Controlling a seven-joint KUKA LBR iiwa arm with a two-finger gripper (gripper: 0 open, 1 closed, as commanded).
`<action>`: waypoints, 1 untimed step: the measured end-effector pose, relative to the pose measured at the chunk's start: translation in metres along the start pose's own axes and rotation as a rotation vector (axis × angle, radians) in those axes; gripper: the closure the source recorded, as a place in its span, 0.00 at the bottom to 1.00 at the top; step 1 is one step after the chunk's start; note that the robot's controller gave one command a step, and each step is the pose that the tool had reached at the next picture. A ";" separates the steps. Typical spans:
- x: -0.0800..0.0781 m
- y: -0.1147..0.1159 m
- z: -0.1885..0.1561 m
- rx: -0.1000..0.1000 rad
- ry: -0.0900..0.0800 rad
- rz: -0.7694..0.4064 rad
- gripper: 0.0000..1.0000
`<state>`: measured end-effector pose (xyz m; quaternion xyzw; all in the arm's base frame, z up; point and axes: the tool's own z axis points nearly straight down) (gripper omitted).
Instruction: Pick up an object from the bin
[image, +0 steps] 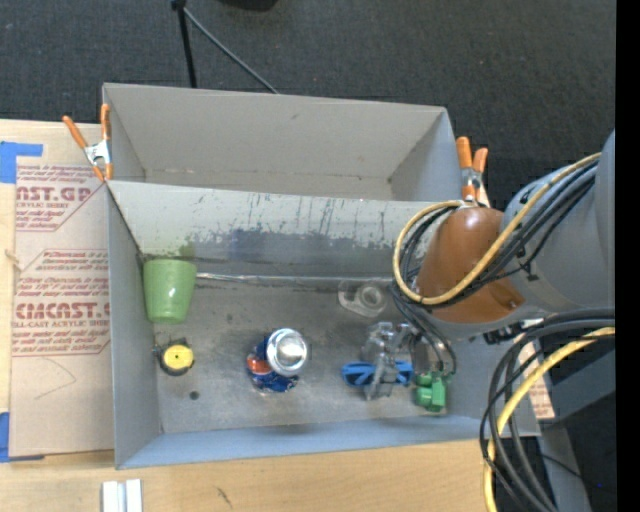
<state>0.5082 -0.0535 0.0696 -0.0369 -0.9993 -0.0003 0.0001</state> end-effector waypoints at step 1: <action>-0.037 0.036 -0.174 -0.001 -0.012 0.045 1.00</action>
Offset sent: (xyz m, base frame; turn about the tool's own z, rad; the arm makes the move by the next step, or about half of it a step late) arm 0.0366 0.0312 0.1694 0.0474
